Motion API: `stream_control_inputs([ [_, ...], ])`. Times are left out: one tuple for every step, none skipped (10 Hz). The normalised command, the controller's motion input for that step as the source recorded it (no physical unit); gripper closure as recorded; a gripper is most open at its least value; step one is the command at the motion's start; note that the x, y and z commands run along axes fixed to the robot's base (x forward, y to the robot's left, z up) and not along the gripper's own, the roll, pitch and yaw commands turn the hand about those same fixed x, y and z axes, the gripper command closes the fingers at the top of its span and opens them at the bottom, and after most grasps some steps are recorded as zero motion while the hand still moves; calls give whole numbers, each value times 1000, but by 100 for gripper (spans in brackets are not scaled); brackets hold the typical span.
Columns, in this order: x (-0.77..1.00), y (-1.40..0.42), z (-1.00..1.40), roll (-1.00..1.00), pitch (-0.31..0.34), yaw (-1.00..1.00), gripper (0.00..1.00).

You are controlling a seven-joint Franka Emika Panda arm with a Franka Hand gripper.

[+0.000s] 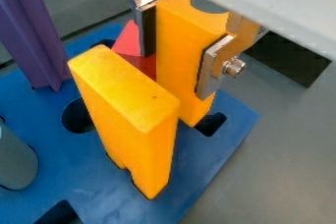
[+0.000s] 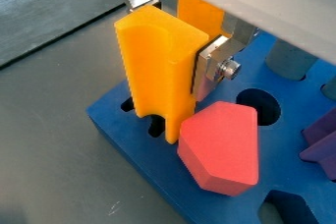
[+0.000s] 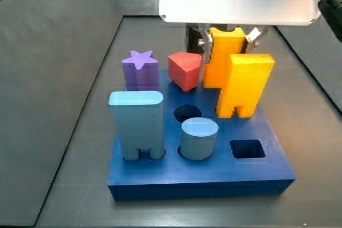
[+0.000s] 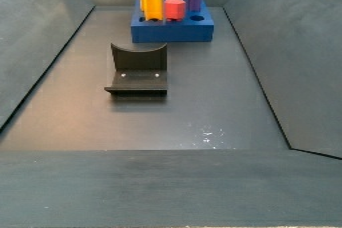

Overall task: Pick up the arch object. Move up. Place the arch object on the fixture. Regrasp the arch object. Rotate the arch object. Move to above the board. Insert the arch object.
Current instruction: Insert the arch object.

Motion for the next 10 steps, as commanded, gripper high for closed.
stream_control_inputs([
  [506, 0, -506, -110, 0, 0, 100],
  [289, 86, -506, -76, 0, 0, 100],
  [0, 120, -557, 0, 11, 0, 100],
  [-160, 103, -657, 140, 0, 0, 100],
  [-189, 86, -754, 116, 11, 6, 100],
  [-71, 0, -1000, 0, 31, 0, 100],
  [0, 0, -1000, 0, 11, 0, 100],
  [0, 0, -497, -10, -49, 0, 100],
  [0, 23, -14, -60, -17, 0, 100],
  [0, 0, 0, 0, 0, 0, 100],
])
